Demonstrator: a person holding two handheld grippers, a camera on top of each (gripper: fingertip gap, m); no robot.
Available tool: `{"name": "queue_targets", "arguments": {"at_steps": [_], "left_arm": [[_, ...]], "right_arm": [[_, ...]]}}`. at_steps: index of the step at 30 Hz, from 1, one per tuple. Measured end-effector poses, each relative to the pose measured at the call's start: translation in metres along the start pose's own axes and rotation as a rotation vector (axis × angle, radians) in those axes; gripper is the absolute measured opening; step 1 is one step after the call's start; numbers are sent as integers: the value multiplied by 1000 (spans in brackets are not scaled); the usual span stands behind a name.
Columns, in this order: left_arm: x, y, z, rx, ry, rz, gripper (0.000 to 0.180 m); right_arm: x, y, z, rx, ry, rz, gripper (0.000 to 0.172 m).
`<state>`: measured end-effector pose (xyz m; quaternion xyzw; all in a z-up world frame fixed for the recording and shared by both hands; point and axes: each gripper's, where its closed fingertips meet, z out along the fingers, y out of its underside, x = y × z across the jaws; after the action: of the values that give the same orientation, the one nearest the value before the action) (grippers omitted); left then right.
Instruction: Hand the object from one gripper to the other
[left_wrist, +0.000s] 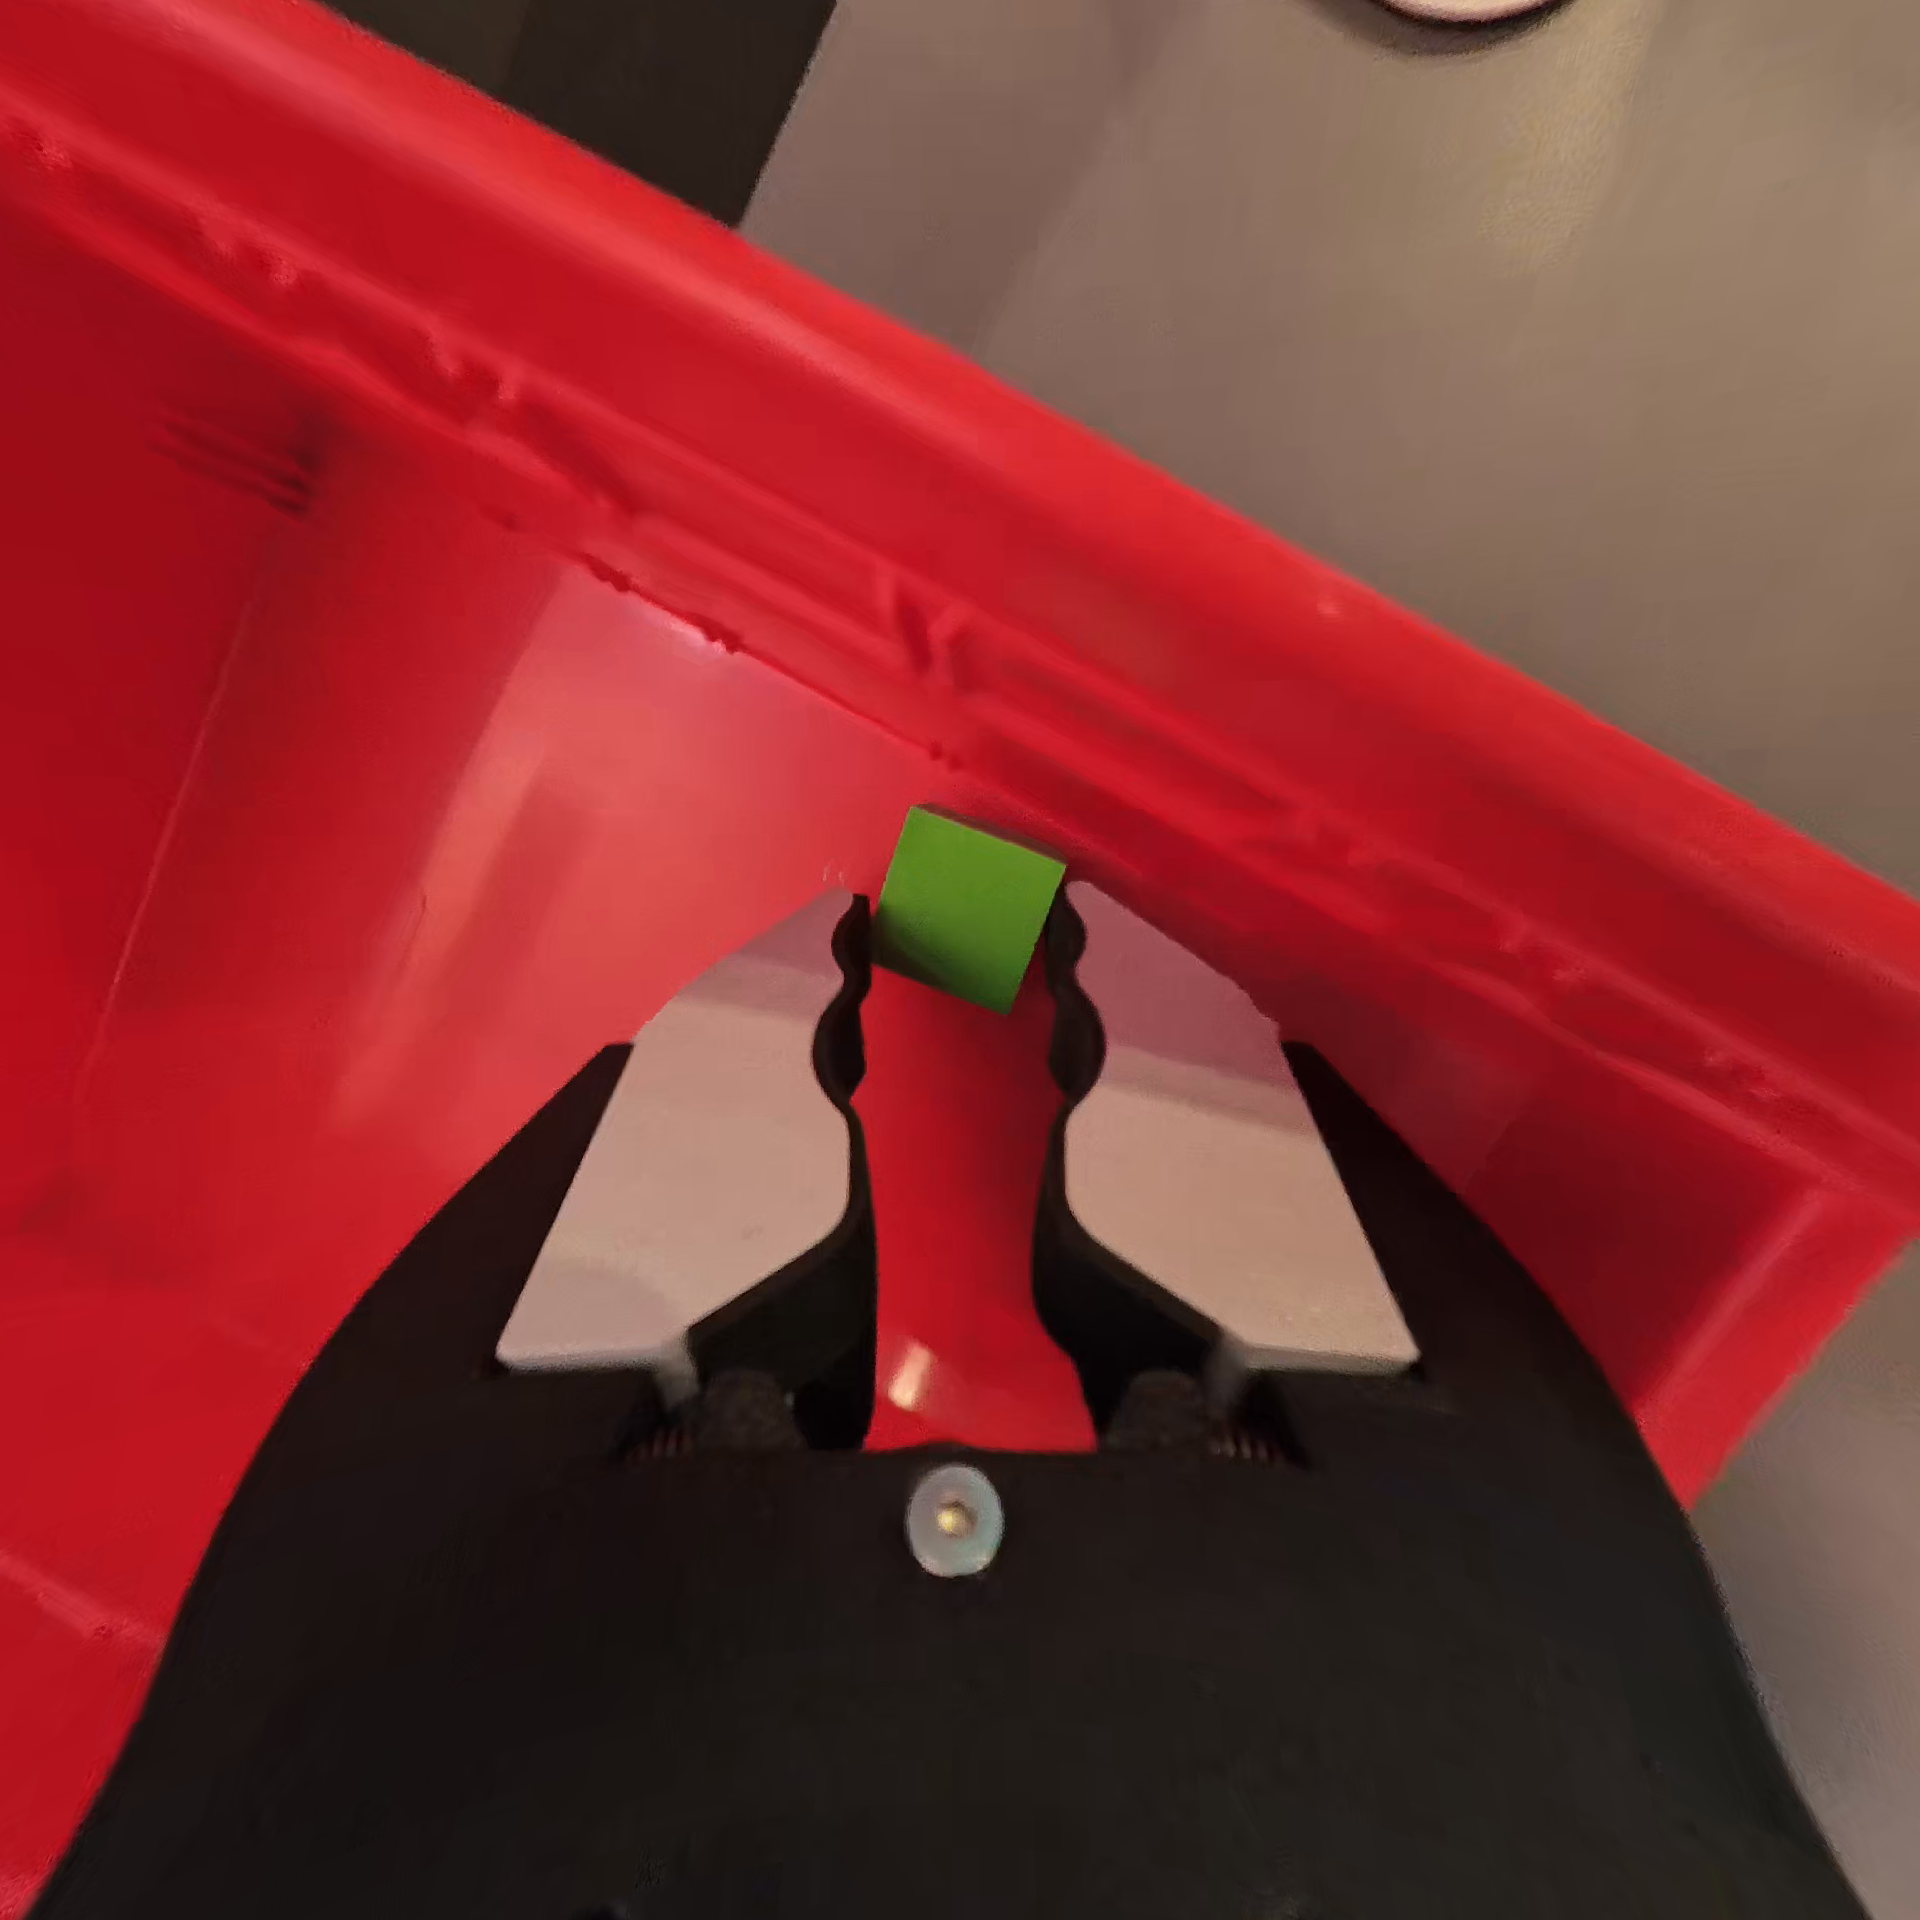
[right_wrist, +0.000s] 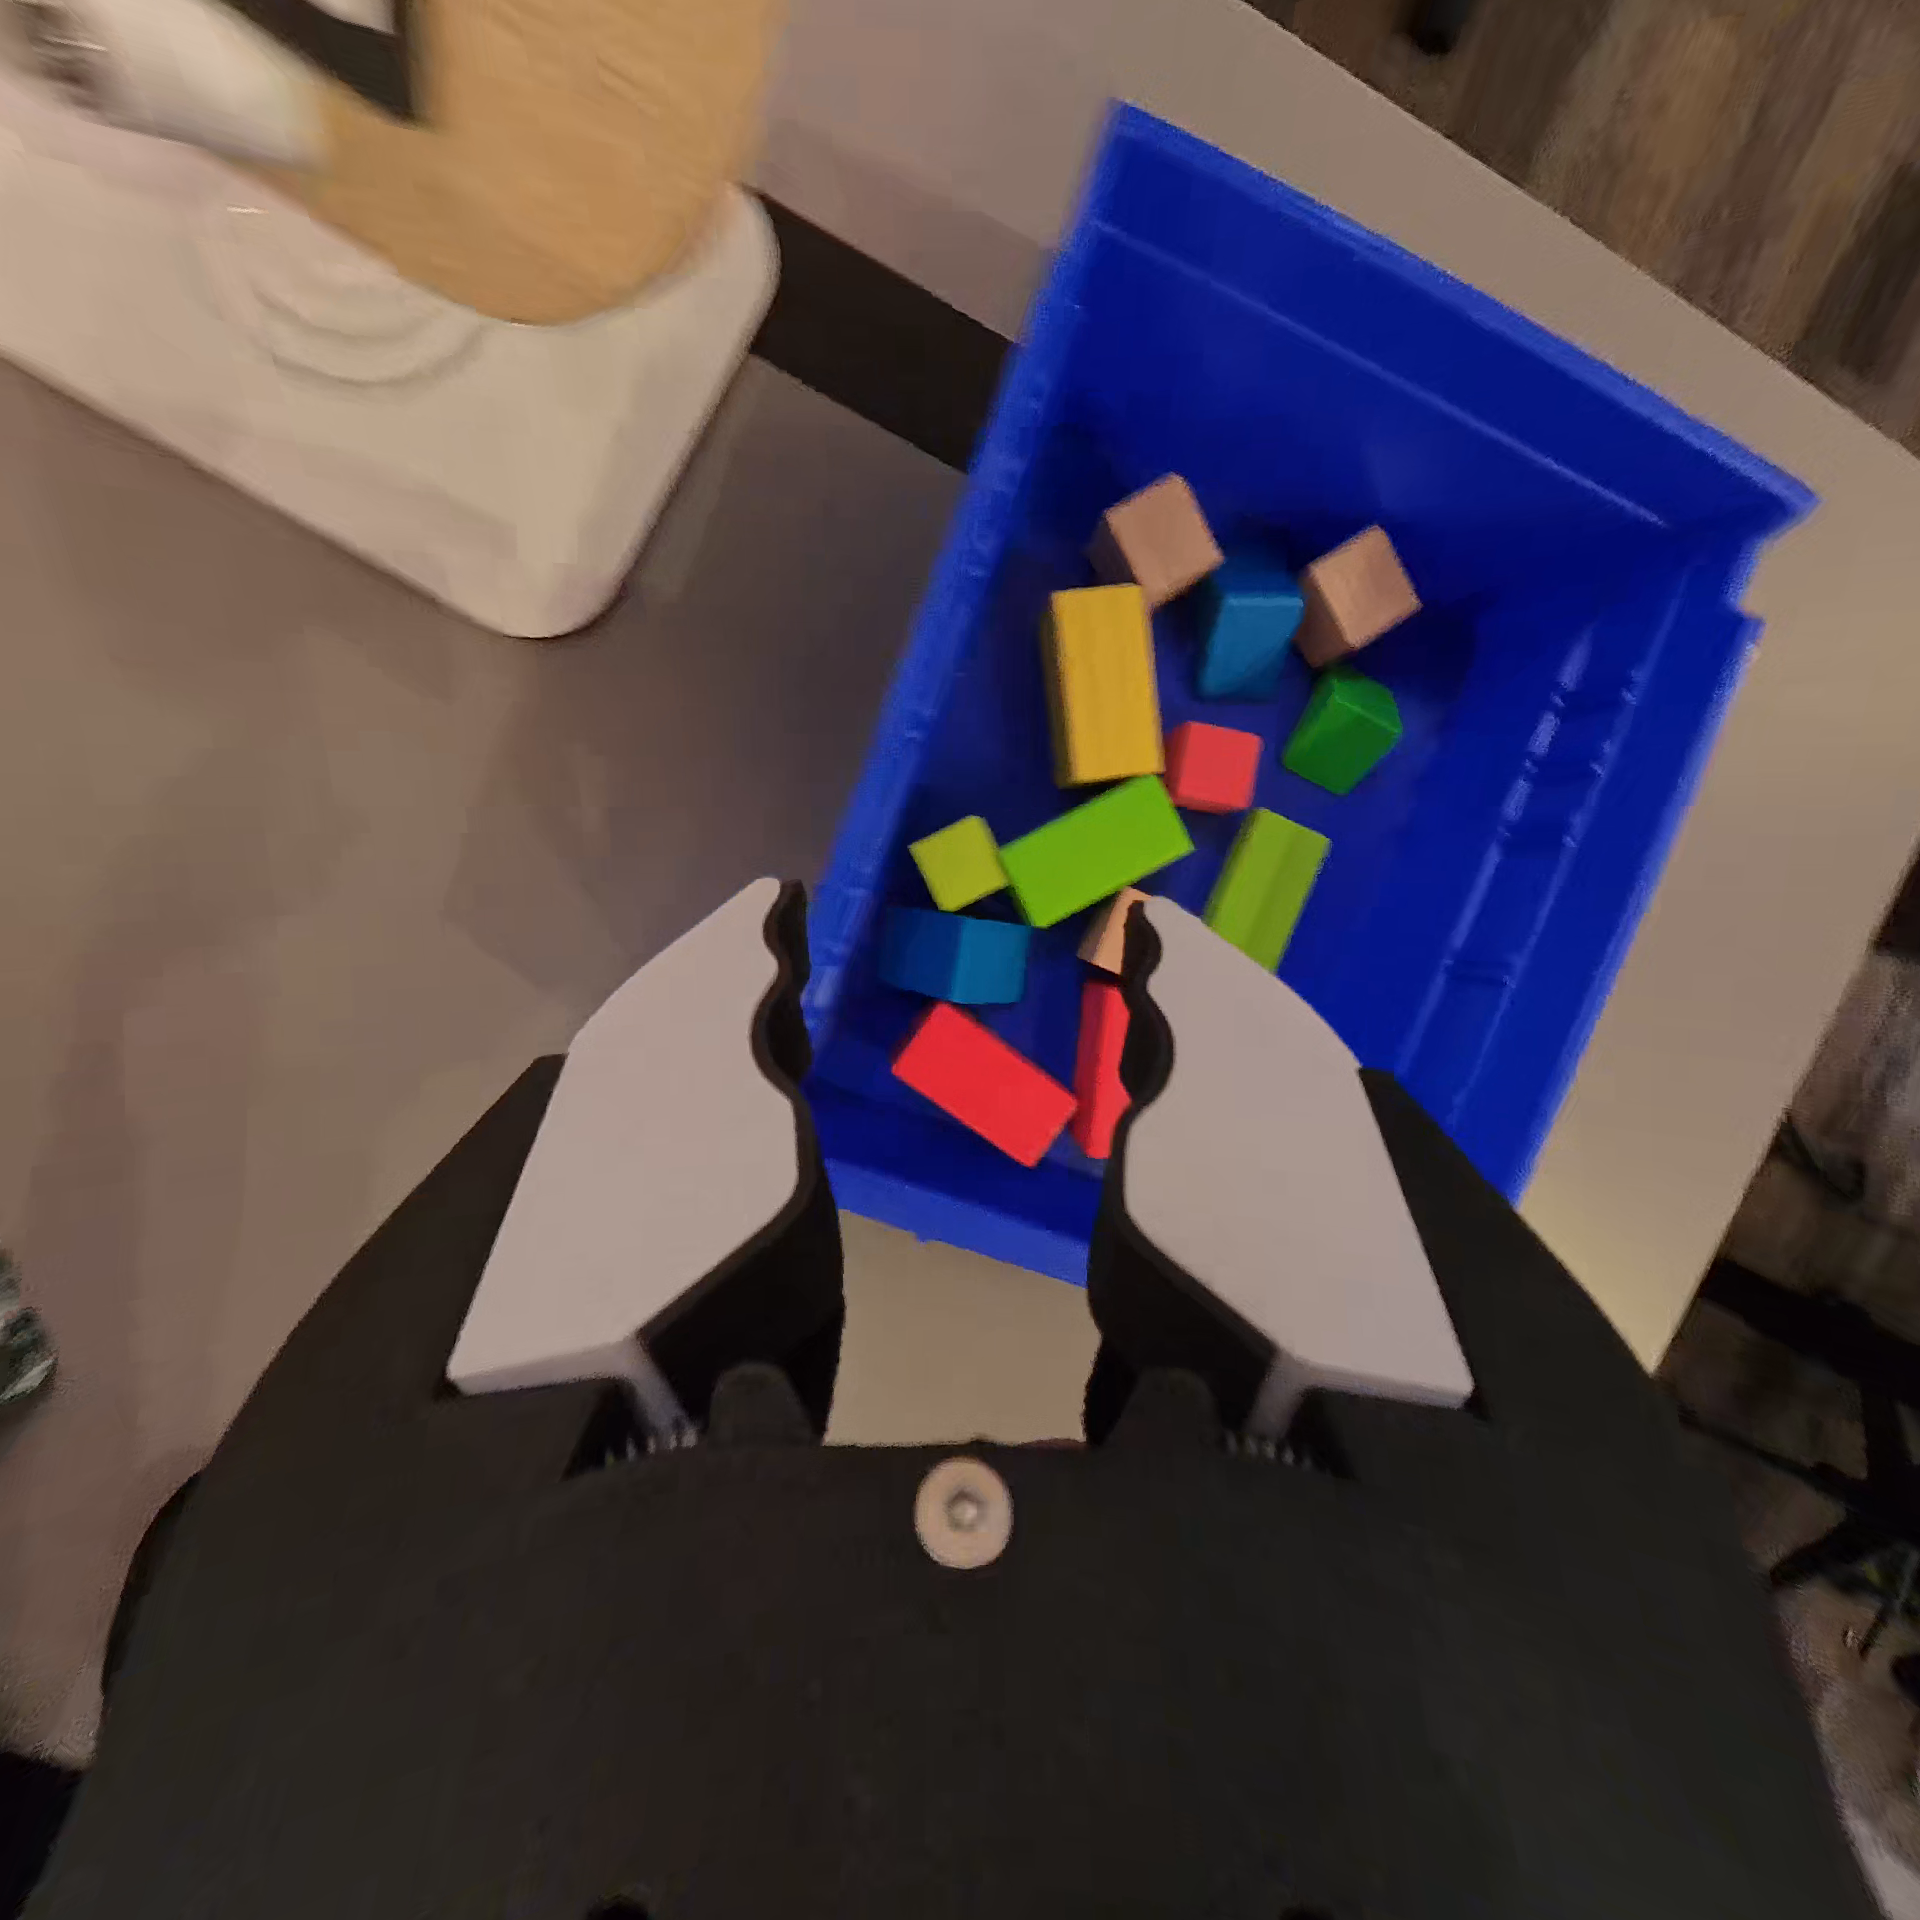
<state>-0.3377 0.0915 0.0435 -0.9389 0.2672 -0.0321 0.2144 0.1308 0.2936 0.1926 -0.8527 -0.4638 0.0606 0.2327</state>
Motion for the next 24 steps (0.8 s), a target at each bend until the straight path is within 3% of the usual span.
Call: {"name": "queue_targets", "arguments": {"at_steps": [5,8,11,15,19,24], "left_arm": [[17,-12,-70,154,-58,-32,31],[56,-43,-119,287,-50,33,32],[106,-86,-154,417,-6,101,32],[164,-127,-186,584,100,137,32],[202,-151,-207,711,191,160,32],[226,-164,-205,703,222,199,32]], "right_arm": [[-134,-42,-33,141,-357,-271,49],[-235,-74,-46,293,-484,-563,50],[-319,-95,-53,429,-623,-734,51],[-357,-107,-53,529,-682,-828,52],[-364,-105,-73,627,-739,-840,44],[-355,-88,-101,695,-809,-823,34]]}}
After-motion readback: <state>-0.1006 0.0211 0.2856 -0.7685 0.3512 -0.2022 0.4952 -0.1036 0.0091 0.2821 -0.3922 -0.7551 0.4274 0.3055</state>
